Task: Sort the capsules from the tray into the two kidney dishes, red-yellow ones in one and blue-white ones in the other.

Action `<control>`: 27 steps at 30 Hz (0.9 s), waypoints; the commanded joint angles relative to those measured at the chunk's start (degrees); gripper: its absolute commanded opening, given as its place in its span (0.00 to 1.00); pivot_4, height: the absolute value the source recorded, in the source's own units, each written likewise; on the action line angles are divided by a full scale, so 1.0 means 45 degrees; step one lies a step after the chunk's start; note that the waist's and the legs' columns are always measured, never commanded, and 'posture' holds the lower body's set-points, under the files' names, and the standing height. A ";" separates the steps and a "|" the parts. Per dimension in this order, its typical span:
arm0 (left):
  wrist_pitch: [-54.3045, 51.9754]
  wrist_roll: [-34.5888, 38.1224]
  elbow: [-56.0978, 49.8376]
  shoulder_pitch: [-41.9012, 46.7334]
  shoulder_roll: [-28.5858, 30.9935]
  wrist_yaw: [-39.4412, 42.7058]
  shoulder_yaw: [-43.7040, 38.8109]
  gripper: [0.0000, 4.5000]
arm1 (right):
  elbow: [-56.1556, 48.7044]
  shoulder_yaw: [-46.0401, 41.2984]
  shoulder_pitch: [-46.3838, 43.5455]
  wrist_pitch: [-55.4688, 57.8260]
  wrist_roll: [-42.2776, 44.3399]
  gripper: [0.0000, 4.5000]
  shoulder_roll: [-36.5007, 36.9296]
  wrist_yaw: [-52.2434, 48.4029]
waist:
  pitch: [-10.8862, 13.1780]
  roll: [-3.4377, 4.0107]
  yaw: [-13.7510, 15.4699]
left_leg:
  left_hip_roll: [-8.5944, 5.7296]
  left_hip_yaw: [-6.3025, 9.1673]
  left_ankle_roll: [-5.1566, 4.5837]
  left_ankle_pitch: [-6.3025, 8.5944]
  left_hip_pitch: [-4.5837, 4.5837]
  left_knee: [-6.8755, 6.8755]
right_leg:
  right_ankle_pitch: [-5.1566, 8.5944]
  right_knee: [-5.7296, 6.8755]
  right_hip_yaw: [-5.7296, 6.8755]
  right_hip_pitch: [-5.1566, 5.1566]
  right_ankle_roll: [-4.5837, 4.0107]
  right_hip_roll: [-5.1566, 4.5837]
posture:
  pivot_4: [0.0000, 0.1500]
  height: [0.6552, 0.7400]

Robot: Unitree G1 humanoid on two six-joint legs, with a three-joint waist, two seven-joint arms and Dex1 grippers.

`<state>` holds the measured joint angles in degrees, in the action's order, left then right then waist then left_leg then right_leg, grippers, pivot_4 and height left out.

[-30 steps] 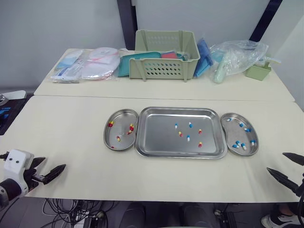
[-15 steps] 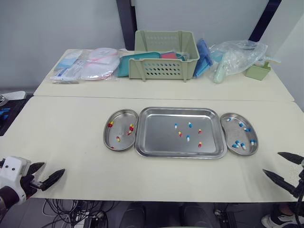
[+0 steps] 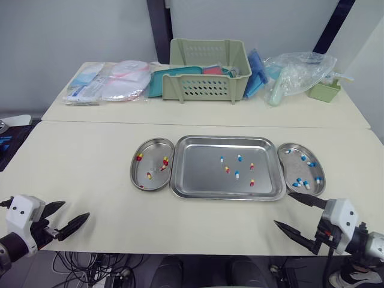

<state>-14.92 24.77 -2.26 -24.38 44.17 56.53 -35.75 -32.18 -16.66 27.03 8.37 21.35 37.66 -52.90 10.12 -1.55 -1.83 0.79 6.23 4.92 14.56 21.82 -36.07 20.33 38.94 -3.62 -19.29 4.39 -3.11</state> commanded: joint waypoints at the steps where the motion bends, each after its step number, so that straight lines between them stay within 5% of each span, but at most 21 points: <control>1: -0.0267 0.0549 -0.1265 -0.0124 0.0122 0.0191 -0.0239 0.99 | -0.0268 0.0244 -0.0216 0.0063 -0.0082 1.00 -0.0016 0.0320 | -0.0001 -0.0001 0.0002 | 0.0000 -0.0001 0.0000 0.0000 0.0000 -0.0001 | 0.0000 0.0000 -0.0001 0.0000 0.0000 0.0000 | 1.00 1.00; 8: -0.2176 0.2148 -0.5474 0.0266 -0.0430 -0.0687 0.1208 0.99 | -0.0457 0.1023 -0.0333 0.0114 -0.0352 1.00 -0.0118 0.0857 | -0.0009 -0.0014 0.0021 | -0.0003 -0.0001 0.0000 0.0000 0.0001 -0.0002 | 0.0000 0.0000 -0.0004 0.0002 0.0000 -0.0003 | 1.00 1.00; 13: -0.3261 0.2567 -0.6983 0.2279 -0.0613 -0.1813 0.3328 0.99 | -0.0468 0.1282 -0.0247 0.0023 -0.0478 1.00 -0.0136 0.0999 | -0.0011 -0.0011 0.0025 | -0.0004 0.0001 0.0000 0.0000 0.0000 -0.0005 | 0.0000 0.0003 -0.0002 0.0003 0.0000 0.0000 | 1.00 1.00; 25: -0.4695 0.0333 -0.5337 0.8603 -0.3602 -0.4827 0.9478 0.99 | 0.0315 0.1607 0.0367 -0.1166 -0.0868 1.00 -0.0674 0.1122 | -0.0026 0.0002 -0.0006 | -0.0013 0.0008 -0.0001 -0.0001 0.0001 -0.0012 | -0.0002 0.0004 -0.0002 0.0002 0.0003 0.0009 | 1.00 1.00; 27: -0.4318 -0.0334 -0.4562 0.9206 -0.3784 -0.4699 1.0116 0.91 | 0.0359 0.1631 0.0433 -0.1256 -0.0906 1.00 -0.0798 0.1201 | -0.0026 0.0002 -0.0005 | -0.0015 0.0004 0.0000 -0.0001 0.0002 -0.0020 | -0.0002 0.0007 -0.0005 0.0006 0.0003 0.0007 | 1.00 1.00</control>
<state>-35.67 25.14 -23.55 15.96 27.29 35.53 8.67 -29.71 -8.90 28.79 4.19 16.98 34.34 -47.96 10.00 -1.54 -1.85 0.72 6.26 4.92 14.55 21.83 -36.16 20.32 38.98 -3.63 -19.26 4.40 -3.08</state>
